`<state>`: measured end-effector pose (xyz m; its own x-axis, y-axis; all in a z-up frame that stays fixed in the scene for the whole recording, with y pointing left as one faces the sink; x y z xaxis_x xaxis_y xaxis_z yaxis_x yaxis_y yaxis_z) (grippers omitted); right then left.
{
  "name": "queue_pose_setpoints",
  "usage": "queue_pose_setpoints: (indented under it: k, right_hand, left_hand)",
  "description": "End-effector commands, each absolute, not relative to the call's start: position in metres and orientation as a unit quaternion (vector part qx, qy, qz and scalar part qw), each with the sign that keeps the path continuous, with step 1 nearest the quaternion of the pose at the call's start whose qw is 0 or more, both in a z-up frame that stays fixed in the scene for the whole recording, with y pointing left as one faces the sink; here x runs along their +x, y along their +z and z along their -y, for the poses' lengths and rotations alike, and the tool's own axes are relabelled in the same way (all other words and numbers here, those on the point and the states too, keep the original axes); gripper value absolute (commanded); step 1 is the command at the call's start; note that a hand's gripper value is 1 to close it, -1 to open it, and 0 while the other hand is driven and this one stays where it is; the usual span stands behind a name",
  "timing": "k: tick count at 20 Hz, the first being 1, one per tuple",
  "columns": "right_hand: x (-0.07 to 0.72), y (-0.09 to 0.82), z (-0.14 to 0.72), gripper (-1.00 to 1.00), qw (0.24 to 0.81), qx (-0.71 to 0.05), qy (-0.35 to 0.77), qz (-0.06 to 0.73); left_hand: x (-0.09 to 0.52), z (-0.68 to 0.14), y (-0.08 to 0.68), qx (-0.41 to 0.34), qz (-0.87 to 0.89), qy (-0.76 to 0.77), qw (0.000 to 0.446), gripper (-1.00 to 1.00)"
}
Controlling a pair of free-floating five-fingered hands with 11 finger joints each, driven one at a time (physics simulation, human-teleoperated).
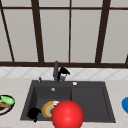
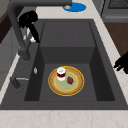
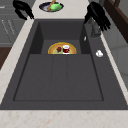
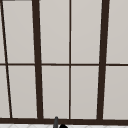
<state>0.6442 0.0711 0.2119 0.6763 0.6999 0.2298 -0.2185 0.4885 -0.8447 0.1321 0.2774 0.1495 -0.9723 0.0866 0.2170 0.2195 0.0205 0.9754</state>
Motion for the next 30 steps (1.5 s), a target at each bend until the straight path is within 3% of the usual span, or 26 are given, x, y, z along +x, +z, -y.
queue_pose_setpoints:
  k: [1, 11, 22, 30]
  right_hand:
    - [0.651, 0.206, -0.056, -1.00, 0.816, -0.399, 0.295, 0.297]
    - [0.658, 0.187, -0.049, -1.00, 0.776, -0.378, 0.356, 0.358]
    - [0.656, 0.168, -0.048, -1.00, 0.808, -0.327, 0.324, 0.368]
    - [0.674, 0.163, -0.041, -1.00, 0.802, -0.355, 0.298, 0.376]
  left_hand:
    - [0.132, -0.277, 0.149, -0.107, 0.713, -0.692, 0.048, 0.00]
    - [0.132, -0.277, 0.149, -0.107, 0.713, -0.692, 0.048, 0.00]
    - [0.132, -0.277, 0.149, -0.107, 0.713, -0.692, 0.048, 0.00]
    - [0.132, -0.277, 0.149, -0.107, 0.713, -0.692, 0.048, 0.00]
